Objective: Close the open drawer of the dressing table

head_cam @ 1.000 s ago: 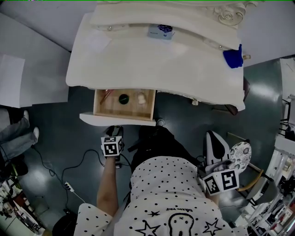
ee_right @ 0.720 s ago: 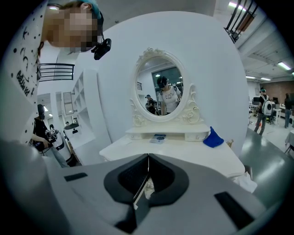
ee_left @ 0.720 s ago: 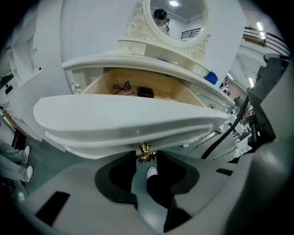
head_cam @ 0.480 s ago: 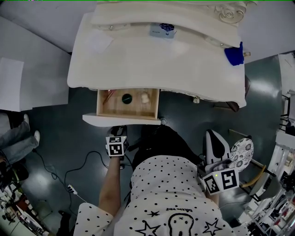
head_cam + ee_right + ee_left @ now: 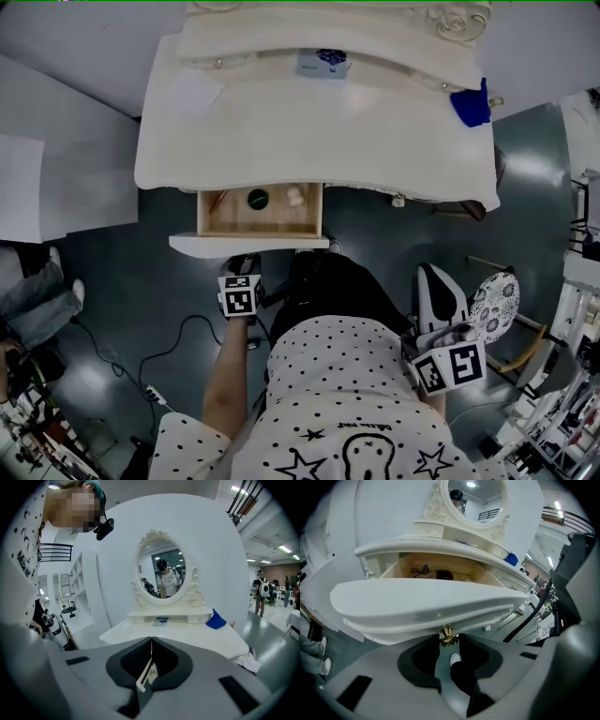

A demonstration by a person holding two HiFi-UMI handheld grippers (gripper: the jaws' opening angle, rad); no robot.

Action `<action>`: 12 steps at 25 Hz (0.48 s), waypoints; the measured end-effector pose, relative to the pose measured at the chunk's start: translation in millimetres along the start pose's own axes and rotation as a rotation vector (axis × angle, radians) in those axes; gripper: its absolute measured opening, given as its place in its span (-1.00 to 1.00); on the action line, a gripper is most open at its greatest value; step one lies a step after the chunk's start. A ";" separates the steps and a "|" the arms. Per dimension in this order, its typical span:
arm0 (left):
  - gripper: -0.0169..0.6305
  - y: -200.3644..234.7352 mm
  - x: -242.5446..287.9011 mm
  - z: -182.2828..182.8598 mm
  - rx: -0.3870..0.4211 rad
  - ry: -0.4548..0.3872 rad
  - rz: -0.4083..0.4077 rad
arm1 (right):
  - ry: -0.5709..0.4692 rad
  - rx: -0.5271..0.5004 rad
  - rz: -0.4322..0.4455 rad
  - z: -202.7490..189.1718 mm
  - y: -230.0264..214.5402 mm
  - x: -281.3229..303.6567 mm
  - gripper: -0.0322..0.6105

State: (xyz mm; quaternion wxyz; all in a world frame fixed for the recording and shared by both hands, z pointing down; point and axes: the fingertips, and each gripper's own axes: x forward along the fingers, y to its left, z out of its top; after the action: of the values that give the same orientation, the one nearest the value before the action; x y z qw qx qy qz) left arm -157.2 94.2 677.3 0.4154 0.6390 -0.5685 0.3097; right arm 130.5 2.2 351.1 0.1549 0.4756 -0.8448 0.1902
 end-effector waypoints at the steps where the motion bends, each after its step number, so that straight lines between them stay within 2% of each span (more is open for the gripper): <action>1: -0.51 0.2 0.9 2.1 -0.001 -0.002 -0.001 | -0.001 0.000 -0.004 0.2 -0.4 -0.3 -0.87; 12: -0.51 5.3 14.8 28.3 0.012 -0.023 -0.007 | -0.008 0.006 -0.053 3.0 -4.2 -2.9 -0.87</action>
State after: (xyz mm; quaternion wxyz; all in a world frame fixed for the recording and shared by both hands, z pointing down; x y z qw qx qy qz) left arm -162.2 62.2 678.0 0.4058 0.6470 -0.5692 0.3043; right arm 135.4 0.9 347.9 0.1550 0.4990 -0.8320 0.1864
